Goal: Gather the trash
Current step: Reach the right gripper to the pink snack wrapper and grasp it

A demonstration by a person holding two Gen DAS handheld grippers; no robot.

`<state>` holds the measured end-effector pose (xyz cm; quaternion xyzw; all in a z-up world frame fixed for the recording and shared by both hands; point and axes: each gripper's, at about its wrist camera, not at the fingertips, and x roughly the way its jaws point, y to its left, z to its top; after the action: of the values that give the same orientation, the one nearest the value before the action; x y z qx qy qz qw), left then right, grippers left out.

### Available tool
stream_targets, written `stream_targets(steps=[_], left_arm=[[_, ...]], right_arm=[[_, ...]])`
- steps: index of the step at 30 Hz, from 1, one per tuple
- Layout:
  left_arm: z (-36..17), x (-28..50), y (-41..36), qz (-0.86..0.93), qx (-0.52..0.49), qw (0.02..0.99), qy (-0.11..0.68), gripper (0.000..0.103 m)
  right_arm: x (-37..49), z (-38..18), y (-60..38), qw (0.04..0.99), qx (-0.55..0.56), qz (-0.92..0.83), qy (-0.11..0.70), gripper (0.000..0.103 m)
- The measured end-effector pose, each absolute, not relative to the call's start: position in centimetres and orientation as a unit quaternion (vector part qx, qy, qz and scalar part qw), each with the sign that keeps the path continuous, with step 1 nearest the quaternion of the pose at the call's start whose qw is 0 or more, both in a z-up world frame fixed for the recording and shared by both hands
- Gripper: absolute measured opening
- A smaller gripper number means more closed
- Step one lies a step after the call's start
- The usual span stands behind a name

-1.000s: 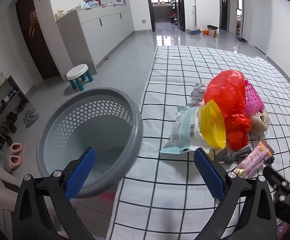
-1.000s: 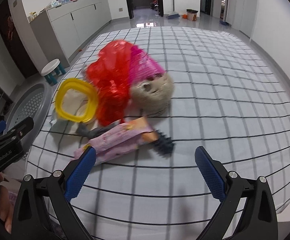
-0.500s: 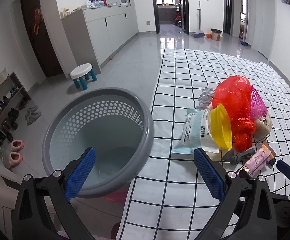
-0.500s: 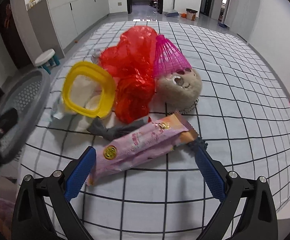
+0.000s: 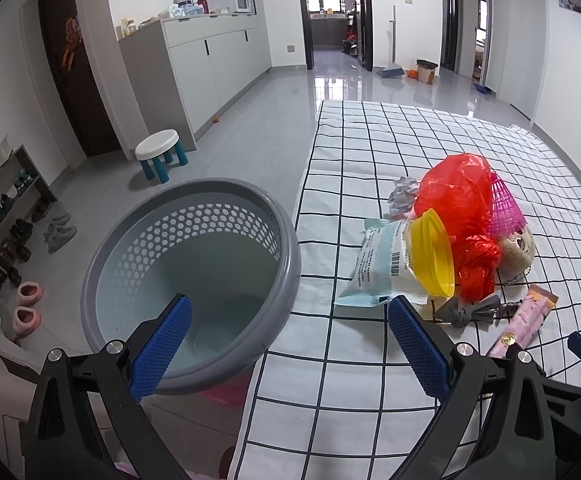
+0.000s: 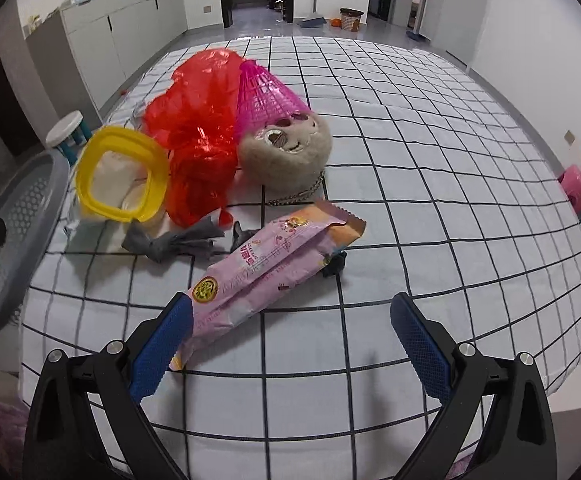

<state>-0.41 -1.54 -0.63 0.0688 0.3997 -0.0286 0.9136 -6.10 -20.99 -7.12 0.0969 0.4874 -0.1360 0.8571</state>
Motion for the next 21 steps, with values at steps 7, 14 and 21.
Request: stream_targets(steps=[7,14,21], left_arm=[[-0.6,-0.4,-1.5,-0.029,0.068,0.914,0.400,0.097],[-0.7,-0.5,-1.5,-0.025,0.073,0.913,0.400,0.097],[-0.6,-0.4,-1.3,-0.027,0.068,0.912,0.403,0.097]], right_arm=[[-4.1,-7.9,-20.5,0.845,0.144,-0.126,0.499,0.095],[-3.1,-8.9,-19.7,0.839,0.140,-0.134,0.509,0.094],[-3.2,-8.9,-19.1,0.840,0.121,-0.130,0.512,0.084]])
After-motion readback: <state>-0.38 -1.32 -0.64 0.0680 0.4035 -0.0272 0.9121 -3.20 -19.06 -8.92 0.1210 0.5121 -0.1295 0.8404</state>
